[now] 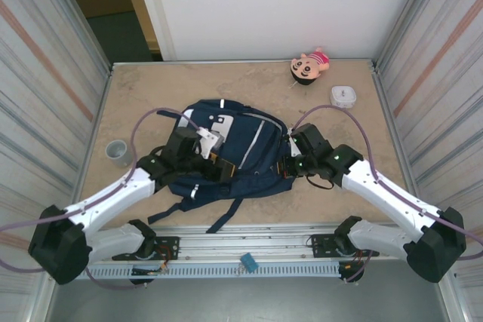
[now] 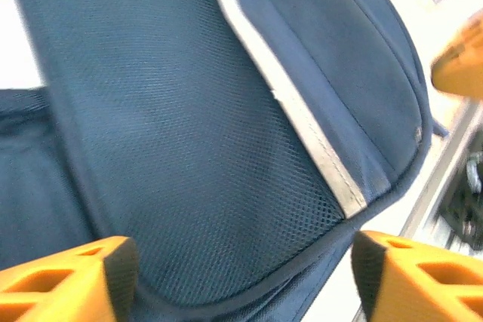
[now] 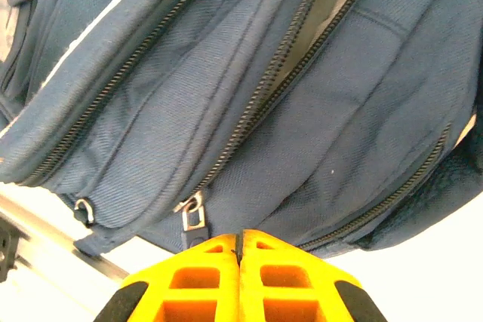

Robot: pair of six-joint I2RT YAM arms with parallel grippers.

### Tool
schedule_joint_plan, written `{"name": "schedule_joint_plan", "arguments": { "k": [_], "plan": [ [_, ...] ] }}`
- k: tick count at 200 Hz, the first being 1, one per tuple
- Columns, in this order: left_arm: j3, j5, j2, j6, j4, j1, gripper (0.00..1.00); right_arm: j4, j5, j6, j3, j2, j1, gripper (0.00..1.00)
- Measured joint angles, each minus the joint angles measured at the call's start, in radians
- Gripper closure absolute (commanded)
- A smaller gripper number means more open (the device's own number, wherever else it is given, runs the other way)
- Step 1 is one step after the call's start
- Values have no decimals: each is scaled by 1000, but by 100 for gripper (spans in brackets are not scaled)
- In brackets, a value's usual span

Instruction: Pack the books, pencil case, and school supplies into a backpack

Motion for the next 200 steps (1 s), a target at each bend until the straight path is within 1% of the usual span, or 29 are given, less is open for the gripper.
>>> {"name": "schedule_joint_plan", "arguments": {
  "k": [24,39,62,78,90,102,123,150,165,182,200],
  "plan": [
    [-5,-165,-111,-213,-122,0,17,16,-49,-18,-7,7,0,100],
    [-10,-233,-140,-314,-209,7,17,23,-72,-22,-11,17,0,100],
    [-64,-285,-138,-429,-282,14,17,29,-96,-27,-30,21,5,100],
    [-111,-292,-117,-477,-304,28,17,29,-106,-32,-45,21,14,100],
    [-131,-289,-87,-493,-295,53,17,29,-113,-32,-55,21,26,100],
    [-137,-271,-40,-499,-265,98,16,30,-123,-32,-60,23,43,100],
    [-123,-234,54,-488,-208,175,16,40,-126,-16,-60,45,107,100],
    [-33,-230,174,-426,-161,243,15,90,-129,24,-60,91,174,100],
    [32,-230,237,-388,-136,277,15,142,-131,53,-60,113,185,100],
    [84,-224,272,-361,-102,311,16,202,-129,89,-60,143,190,100],
    [114,-203,269,-346,-77,333,16,232,-121,109,-60,169,190,94]
  ]
}}
